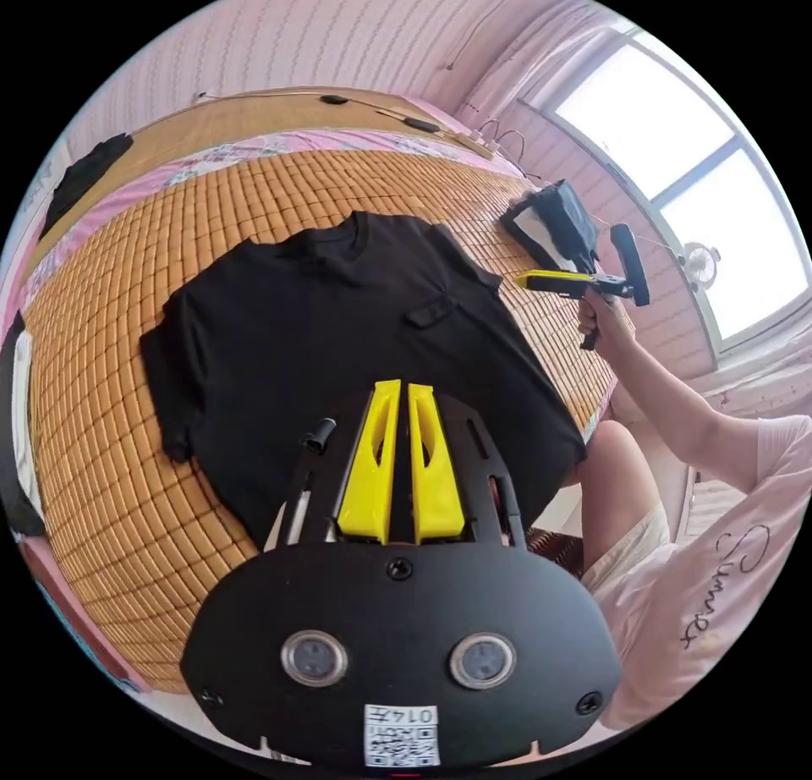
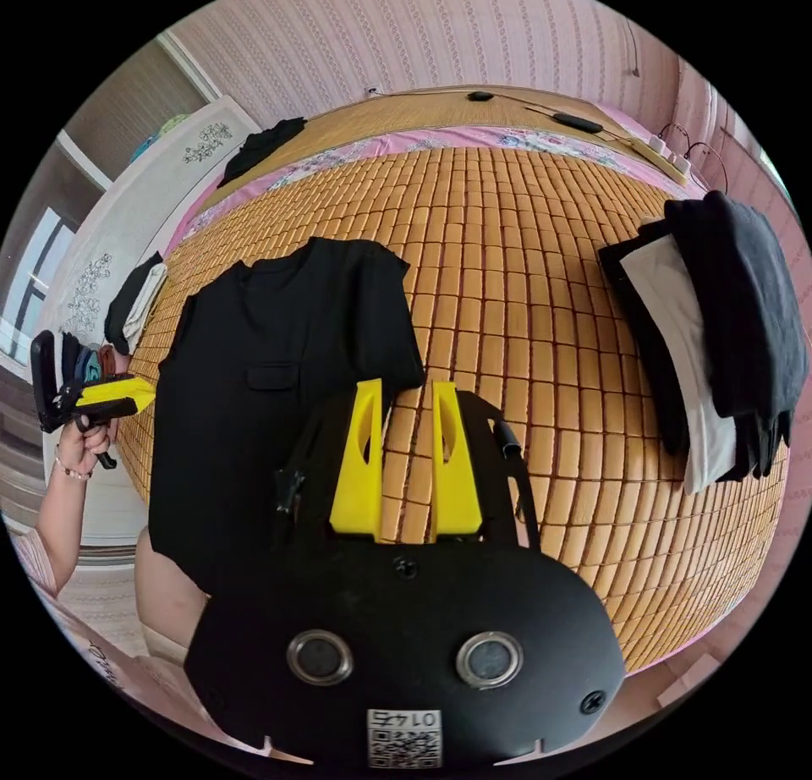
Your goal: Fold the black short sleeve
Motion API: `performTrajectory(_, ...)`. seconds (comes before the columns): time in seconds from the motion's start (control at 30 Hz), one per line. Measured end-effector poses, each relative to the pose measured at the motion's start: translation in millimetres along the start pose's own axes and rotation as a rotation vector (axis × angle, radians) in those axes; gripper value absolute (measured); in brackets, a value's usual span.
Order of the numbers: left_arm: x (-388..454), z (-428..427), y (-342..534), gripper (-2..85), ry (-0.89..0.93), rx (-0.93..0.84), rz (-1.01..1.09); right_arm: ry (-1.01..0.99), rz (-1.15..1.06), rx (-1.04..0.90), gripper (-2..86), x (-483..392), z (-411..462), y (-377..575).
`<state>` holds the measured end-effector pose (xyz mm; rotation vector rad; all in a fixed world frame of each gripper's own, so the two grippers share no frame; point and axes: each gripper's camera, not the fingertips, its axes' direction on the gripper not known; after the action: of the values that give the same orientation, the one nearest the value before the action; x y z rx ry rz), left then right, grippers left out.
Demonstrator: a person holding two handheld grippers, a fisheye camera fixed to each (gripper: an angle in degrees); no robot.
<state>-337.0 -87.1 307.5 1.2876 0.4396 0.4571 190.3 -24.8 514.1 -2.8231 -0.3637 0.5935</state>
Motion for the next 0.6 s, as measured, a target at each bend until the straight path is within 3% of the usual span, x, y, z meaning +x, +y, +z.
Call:
performTrajectory(0.1,15.1,36.2,-78.0,1.4,0.036,0.019,0.102,0.027,0.056,-0.089,4.8,11.8,31.3,-22.2)
performTrajectory(0.17,23.9,54.1,-116.4,1.7,0.068,0.018,0.145,-0.087,0.097,-0.034,2.2,20.5,25.5,-19.6)
performTrajectory(0.37,63.5,96.6,-206.5,3.2,0.077,-0.021,0.252,-0.106,0.236,0.0,0.7,23.8,0.6,1.8)
performTrajectory(0.6,116.5,182.6,-278.8,5.3,0.056,-0.221,0.313,-0.15,0.318,-0.017,0.5,24.2,3.8,-2.3)
